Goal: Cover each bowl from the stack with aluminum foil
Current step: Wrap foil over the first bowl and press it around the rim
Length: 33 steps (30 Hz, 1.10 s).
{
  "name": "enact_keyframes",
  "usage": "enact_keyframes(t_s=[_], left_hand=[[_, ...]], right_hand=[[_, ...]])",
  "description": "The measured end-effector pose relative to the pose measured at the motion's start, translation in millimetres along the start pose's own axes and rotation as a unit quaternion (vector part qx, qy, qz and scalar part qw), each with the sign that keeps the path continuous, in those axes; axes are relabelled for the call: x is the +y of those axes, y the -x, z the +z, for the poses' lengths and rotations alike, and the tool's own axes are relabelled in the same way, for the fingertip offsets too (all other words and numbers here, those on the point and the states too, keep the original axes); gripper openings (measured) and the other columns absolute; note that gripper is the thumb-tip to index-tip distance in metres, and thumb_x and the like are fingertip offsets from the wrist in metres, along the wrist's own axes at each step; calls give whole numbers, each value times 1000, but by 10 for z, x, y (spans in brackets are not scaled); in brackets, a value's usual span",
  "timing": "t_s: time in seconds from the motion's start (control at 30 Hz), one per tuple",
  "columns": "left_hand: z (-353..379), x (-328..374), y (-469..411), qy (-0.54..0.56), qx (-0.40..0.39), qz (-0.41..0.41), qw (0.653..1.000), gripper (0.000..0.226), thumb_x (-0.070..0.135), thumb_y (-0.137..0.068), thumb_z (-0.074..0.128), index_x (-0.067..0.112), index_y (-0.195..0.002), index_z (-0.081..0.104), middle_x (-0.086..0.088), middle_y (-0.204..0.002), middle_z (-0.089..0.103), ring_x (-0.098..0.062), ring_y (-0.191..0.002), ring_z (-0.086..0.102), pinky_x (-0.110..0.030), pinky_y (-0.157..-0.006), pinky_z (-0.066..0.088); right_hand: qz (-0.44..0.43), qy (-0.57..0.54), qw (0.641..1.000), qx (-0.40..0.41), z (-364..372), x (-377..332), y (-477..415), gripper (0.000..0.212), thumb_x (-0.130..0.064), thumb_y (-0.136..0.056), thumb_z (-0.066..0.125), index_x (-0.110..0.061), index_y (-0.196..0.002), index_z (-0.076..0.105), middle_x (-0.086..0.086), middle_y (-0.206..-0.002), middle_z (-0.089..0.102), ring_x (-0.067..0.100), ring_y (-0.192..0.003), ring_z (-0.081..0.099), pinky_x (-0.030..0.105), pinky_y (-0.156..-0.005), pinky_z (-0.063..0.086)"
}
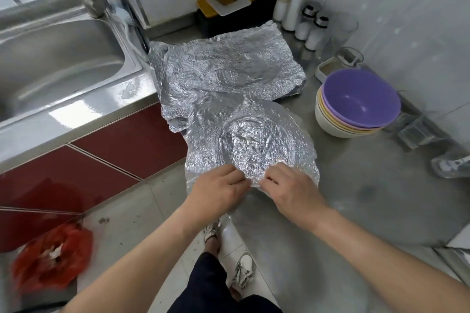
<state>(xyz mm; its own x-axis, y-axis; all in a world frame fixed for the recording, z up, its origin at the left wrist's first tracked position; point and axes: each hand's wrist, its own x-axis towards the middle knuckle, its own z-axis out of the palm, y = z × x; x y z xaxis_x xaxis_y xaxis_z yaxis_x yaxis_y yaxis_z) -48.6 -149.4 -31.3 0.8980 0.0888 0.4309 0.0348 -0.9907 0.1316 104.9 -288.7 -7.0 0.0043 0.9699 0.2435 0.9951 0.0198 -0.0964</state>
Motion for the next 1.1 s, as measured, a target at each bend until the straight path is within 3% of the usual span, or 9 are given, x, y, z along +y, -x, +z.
enact_keyframes(t_s=[0.13, 0.27, 0.37, 0.47, 0.6, 0.8, 1.1], left_hand=[[104, 212, -51, -13, 23, -27, 999, 25, 18, -98, 58, 15, -74, 67, 2, -72, 56, -19, -67, 51, -35, -54, 44], [149, 396, -153, 43, -3, -67, 997, 32, 29, -103, 46, 15, -88, 71, 2, -86, 64, -19, -78, 56, -34, -67, 51], [58, 311, -127, 73, -26, -75, 994, 31, 33, -100, 50, 14, -104, 74, 0, -107, 70, -22, -97, 62, -36, -84, 54], [-21, 172, -32, 83, -40, -87, 992, 29, 35, -96, 54, 17, -107, 75, 1, -116, 69, -22, -108, 62, -36, -93, 52], [-21, 164, -15, 71, -51, -82, 993, 31, 37, -97, 51, 19, -108, 74, 0, -118, 67, -23, -110, 57, -33, -93, 49], [31, 97, 60, 60, -65, -68, 994, 28, 34, -96, 58, 19, -117, 69, -2, -109, 62, -25, -97, 56, -38, -79, 50], [-8, 58, 71, 41, -93, -60, 993, 34, 35, -100, 49, 17, -124, 65, 0, -118, 61, -22, -104, 56, -36, -84, 51]], right_hand=[[-62, 17, 998, 5, -22, 240, 64, 18, 1, -74, 68, -13, -70, 56, 4, -73, 50, 24, -69, 47, 33, -54, 36], [-100, 16, 995, -3, -75, 487, 119, 18, 2, -83, 50, -11, -76, 60, 6, -80, 57, 26, -78, 54, 34, -61, 42], [-82, 16, 996, 16, -91, 636, 135, 14, 4, -80, 63, -9, -82, 66, 6, -90, 63, 26, -88, 55, 33, -72, 44], [-43, -3, 999, 23, -113, 572, 166, 20, 0, -76, 71, -8, -94, 68, 9, -101, 62, 27, -96, 53, 37, -73, 47], [-47, -71, 996, -1, -46, 214, 213, 12, -7, -85, 64, -6, -97, 67, 8, -97, 60, 27, -88, 55, 38, -68, 51], [20, -96, 995, 5, 68, 119, 207, 17, -5, -80, 73, -12, -94, 67, 0, -96, 61, 20, -91, 51, 32, -60, 52], [-23, -58, 998, -4, 8, 263, 112, 21, 0, -82, 50, -6, -93, 66, 7, -95, 62, 26, -88, 56, 33, -69, 54]])
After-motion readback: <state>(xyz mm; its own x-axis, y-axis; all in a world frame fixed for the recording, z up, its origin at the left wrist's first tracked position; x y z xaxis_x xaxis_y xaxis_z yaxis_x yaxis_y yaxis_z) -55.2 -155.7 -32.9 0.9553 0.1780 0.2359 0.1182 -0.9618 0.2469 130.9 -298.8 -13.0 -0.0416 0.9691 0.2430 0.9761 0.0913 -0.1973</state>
